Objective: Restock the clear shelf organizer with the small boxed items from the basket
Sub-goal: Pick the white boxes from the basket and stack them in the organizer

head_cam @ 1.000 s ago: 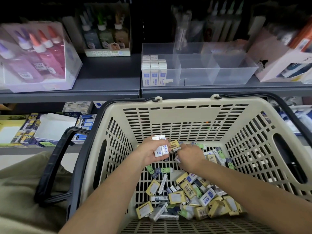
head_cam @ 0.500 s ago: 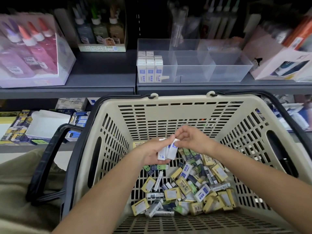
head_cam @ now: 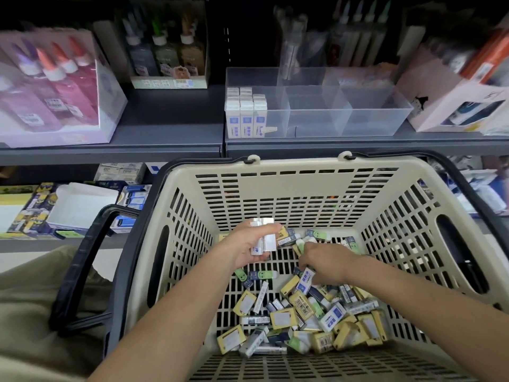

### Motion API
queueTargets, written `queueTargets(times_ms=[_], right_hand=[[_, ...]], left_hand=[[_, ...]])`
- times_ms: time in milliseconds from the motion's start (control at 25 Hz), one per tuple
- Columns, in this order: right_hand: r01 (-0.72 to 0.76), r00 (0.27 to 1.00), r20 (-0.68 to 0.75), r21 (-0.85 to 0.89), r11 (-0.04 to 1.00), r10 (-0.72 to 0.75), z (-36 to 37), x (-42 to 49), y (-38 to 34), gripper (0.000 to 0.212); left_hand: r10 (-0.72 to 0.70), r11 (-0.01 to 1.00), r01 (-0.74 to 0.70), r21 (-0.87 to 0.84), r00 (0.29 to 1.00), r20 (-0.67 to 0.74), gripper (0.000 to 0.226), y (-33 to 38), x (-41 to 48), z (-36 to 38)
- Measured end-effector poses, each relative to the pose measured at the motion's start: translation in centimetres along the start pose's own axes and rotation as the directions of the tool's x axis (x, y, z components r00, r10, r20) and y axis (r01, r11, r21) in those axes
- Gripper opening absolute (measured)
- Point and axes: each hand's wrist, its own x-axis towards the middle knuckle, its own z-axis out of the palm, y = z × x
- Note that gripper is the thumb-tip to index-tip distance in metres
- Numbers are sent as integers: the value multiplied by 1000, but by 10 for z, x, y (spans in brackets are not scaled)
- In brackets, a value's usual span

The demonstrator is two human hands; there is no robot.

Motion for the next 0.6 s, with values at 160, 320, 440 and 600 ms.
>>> queueTargets(times_ms=[160, 320, 440, 600], right_hand=[[54, 990, -144, 400, 915, 5, -26, -5, 3, 18], [191, 945, -301, 828, 527, 130, -74, -23, 8, 20], [316, 880, -423, 861, 399, 215, -99, -29, 4, 21], [397, 845, -474, 866, 304, 249, -115, -35, -7, 17]], left_hand=[[102, 987, -99, 126, 995, -21, 30, 12, -3, 8], [232, 966, -237, 107, 971, 63, 25, 38, -14, 11], [258, 932, -280, 230, 958, 124, 28, 54, -27, 12], [374, 881, -380, 281, 924, 77, 25, 74, -44, 12]])
